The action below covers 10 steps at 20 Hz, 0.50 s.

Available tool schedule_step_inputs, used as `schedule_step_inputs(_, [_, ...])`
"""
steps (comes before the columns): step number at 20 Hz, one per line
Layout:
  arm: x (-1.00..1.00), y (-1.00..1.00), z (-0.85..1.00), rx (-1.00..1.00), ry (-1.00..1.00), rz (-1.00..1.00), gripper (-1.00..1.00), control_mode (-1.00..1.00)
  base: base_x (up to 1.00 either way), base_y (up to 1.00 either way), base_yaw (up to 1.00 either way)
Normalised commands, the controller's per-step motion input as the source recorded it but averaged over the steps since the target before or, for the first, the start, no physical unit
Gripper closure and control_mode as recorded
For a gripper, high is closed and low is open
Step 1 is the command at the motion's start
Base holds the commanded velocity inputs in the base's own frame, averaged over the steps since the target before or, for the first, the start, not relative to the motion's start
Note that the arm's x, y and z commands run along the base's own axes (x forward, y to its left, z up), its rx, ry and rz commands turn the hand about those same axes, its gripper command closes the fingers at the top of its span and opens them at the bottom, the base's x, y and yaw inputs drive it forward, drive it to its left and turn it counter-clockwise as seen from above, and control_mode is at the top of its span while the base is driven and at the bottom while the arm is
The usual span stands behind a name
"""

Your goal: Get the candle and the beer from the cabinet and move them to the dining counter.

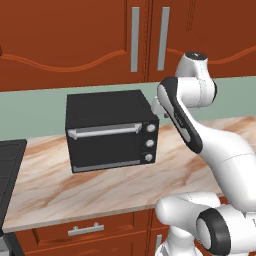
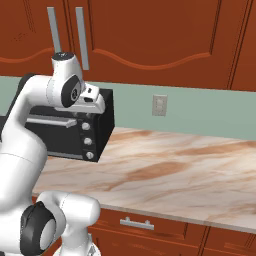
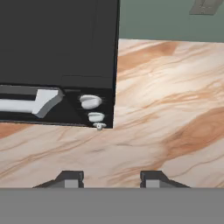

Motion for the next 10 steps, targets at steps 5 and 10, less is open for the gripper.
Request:
schedule_step_inputs(5, [-0.01,0.0,0.08,0.0,-0.08,0.0,-1.0,-1.0,0.0,0.0,0.0])
schedule_step_inputs(10, [-0.17,0.0,0.21,0.0,-0.32,0.0,-1.0,-1.0,0.0,0.0,0.0])
